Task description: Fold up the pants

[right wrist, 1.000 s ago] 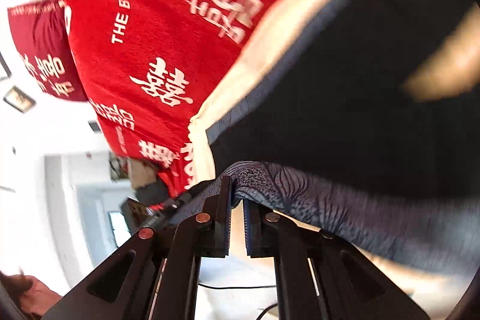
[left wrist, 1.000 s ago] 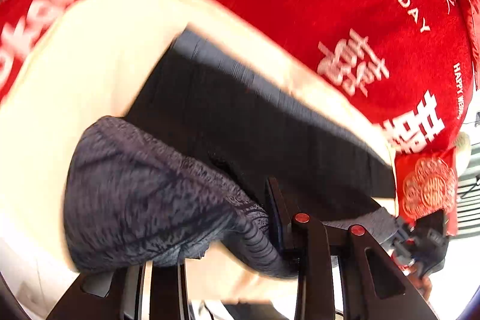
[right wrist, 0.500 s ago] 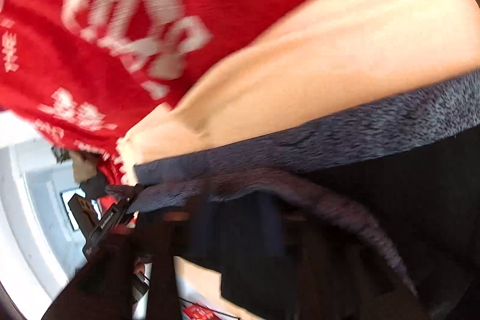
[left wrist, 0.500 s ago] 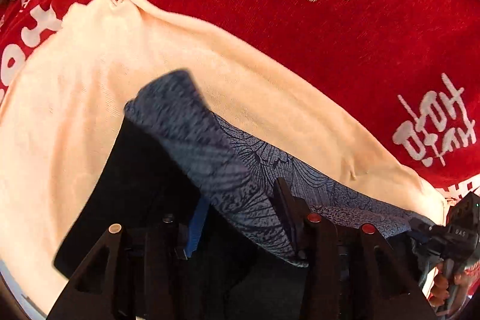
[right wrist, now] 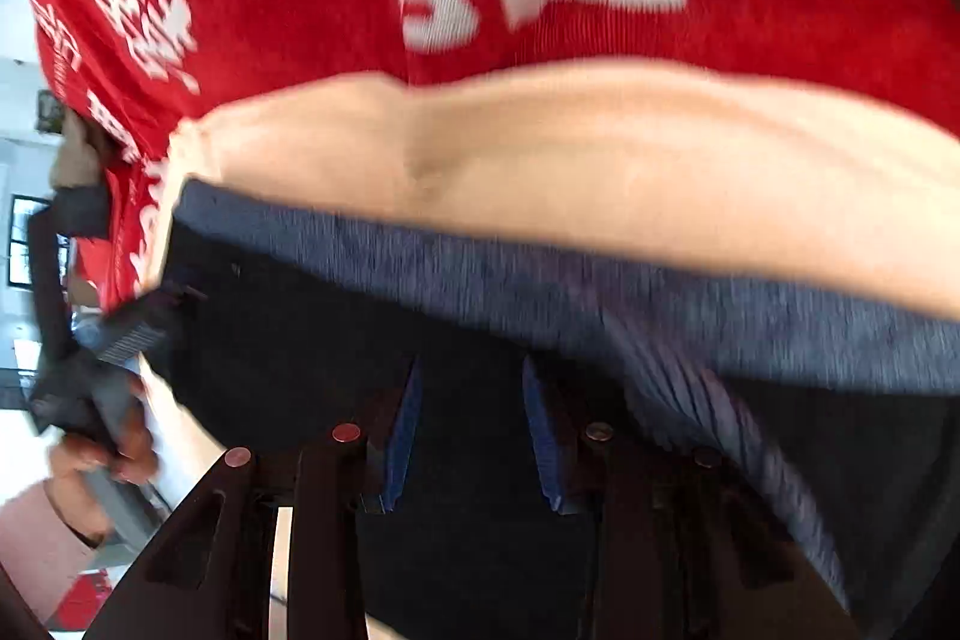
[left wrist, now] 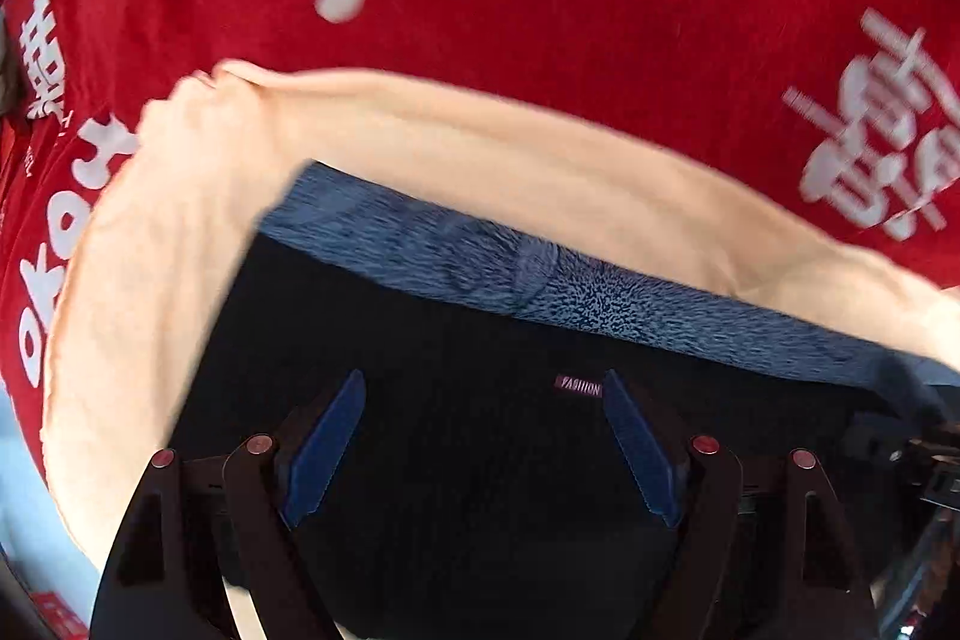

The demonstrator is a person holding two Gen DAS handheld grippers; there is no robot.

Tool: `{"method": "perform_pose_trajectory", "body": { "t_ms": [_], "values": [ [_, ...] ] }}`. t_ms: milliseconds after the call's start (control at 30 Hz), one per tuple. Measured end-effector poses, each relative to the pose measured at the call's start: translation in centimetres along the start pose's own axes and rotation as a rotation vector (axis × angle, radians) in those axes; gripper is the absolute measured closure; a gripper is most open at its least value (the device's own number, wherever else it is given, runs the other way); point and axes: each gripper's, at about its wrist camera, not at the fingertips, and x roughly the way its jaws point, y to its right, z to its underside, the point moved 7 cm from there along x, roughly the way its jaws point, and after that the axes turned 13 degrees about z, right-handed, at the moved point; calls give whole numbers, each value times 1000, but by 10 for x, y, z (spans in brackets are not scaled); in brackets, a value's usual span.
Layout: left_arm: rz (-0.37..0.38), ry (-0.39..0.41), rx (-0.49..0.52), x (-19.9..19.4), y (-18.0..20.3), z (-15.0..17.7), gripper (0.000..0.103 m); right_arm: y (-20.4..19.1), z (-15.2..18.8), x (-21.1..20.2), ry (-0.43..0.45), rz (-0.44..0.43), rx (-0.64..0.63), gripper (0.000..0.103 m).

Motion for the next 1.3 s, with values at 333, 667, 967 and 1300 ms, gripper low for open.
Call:
{"method": "perform_pose_trajectory", "body": {
  "t_ms": [333,667,967,1300],
  "values": [
    [-66,-53,94,-18,35,20,12,59,24,-72,96,-57,214,47],
    [92,-152,285,-38,137,98,12,106,148,-116,107,-45,424,45],
    [336,-228,448,-44,252,173,12,158,306,-138,130,7,743,43],
    [440,-344,546,-23,342,223,12,210,406,-121,113,6,973,43]
  ]
}}
